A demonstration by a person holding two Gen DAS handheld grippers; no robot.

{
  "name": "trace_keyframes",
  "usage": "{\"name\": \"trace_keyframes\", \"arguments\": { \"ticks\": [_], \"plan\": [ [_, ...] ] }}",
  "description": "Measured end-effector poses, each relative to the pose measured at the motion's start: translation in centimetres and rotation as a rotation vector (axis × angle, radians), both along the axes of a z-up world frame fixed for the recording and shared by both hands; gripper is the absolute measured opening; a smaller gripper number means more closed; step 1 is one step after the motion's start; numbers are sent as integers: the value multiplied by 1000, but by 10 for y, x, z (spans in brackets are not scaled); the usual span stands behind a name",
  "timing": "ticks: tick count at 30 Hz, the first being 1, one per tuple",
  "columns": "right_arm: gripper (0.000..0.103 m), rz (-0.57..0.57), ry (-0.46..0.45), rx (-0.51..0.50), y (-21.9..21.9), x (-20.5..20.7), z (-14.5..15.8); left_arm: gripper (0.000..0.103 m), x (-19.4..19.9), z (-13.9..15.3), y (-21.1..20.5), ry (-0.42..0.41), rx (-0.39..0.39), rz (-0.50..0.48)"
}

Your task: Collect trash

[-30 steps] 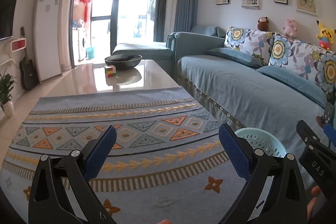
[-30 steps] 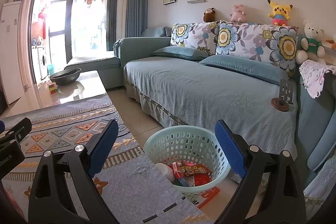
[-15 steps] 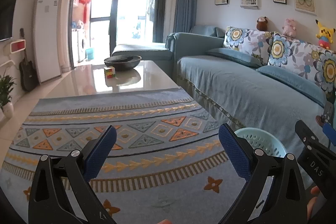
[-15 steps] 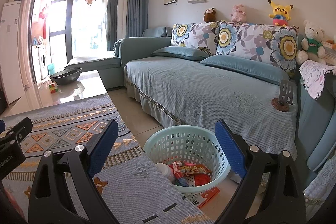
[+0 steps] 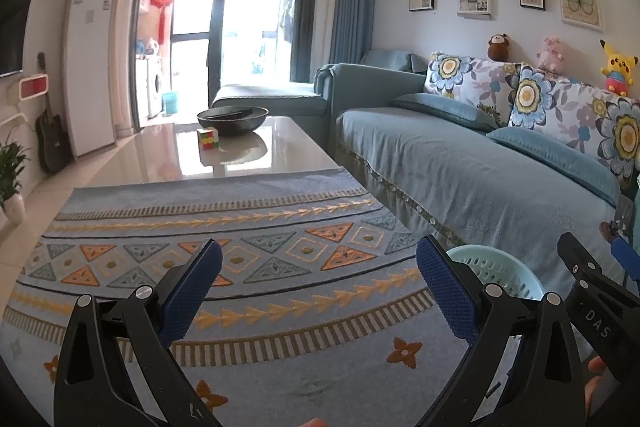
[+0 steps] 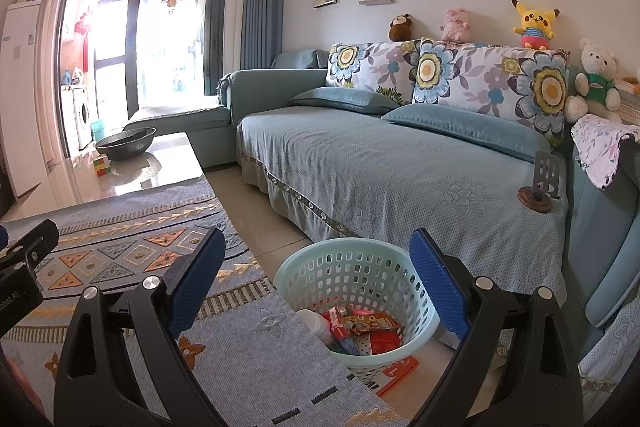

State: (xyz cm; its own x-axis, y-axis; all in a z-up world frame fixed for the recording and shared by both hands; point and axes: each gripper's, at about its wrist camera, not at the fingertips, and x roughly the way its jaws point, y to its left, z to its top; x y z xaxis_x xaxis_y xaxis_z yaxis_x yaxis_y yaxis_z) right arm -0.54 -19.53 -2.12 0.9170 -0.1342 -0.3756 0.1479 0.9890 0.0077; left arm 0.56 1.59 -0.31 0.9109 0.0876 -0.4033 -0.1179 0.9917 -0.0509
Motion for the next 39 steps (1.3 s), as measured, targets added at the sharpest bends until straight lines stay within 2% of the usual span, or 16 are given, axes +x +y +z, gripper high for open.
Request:
{"name": "trace_keyframes", "arguments": {
  "ticks": [39],
  "plan": [
    [89,6,0,-2,0,2,2,95,-1,5,2,-4,8,2]
  ]
}}
